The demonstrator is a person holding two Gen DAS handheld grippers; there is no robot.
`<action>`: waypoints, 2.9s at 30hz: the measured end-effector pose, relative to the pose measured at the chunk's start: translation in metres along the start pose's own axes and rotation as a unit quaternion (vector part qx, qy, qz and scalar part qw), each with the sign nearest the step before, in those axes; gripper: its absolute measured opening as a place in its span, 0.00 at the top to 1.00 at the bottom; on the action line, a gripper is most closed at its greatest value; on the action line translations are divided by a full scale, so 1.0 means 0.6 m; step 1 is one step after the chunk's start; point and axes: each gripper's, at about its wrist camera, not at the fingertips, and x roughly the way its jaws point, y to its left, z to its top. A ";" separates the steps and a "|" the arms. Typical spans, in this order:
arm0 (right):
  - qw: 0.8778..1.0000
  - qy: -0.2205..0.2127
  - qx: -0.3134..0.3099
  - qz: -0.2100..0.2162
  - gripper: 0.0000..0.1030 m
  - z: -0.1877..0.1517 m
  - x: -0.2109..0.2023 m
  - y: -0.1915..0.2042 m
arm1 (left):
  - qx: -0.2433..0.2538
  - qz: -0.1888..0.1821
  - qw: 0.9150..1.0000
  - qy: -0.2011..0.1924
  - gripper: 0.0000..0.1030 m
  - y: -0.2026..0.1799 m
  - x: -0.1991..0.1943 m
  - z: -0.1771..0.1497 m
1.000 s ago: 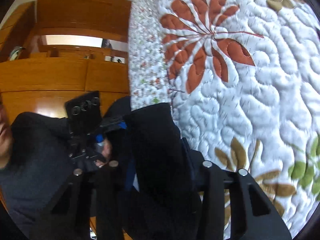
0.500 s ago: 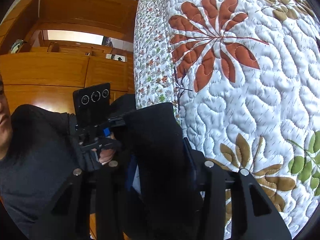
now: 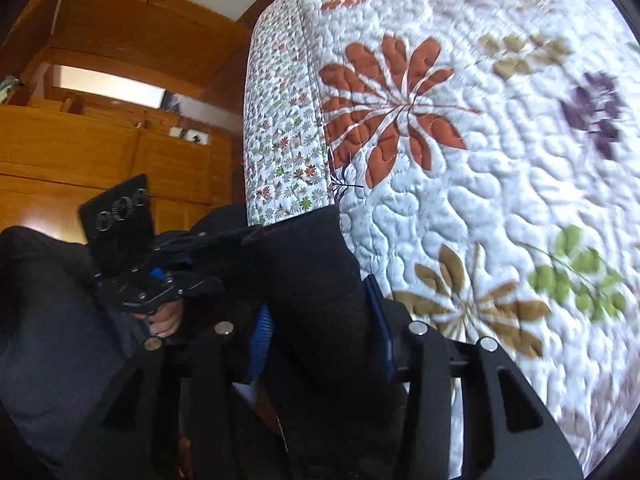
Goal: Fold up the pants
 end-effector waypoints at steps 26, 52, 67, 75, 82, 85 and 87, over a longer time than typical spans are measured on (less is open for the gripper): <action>0.935 -0.140 0.019 -0.325 0.64 -0.256 -0.174 0.298 | 0.243 0.016 0.970 0.017 0.83 -0.354 -0.097 -0.084; 0.890 -0.201 0.122 -0.391 0.69 -0.489 -0.251 0.351 | 0.388 -0.039 0.919 0.056 0.84 -0.542 -0.087 -0.197; 0.883 -0.219 0.156 -0.384 0.69 -0.575 -0.257 0.315 | 0.430 -0.051 0.897 0.088 0.84 -0.595 -0.041 -0.246; 0.879 -0.221 0.168 -0.387 0.69 -0.623 -0.259 0.294 | 0.444 -0.062 0.888 0.106 0.84 -0.621 -0.014 -0.280; 0.877 -0.223 0.183 -0.385 0.69 -0.662 -0.250 0.273 | 0.459 -0.065 0.877 0.126 0.84 -0.636 0.014 -0.314; 0.876 -0.223 0.188 -0.384 0.69 -0.674 -0.247 0.267 | 0.466 -0.066 0.872 0.131 0.84 -0.640 0.023 -0.327; 0.876 -0.225 0.190 -0.383 0.69 -0.681 -0.247 0.264 | 0.472 -0.066 0.870 0.130 0.84 -0.643 0.026 -0.334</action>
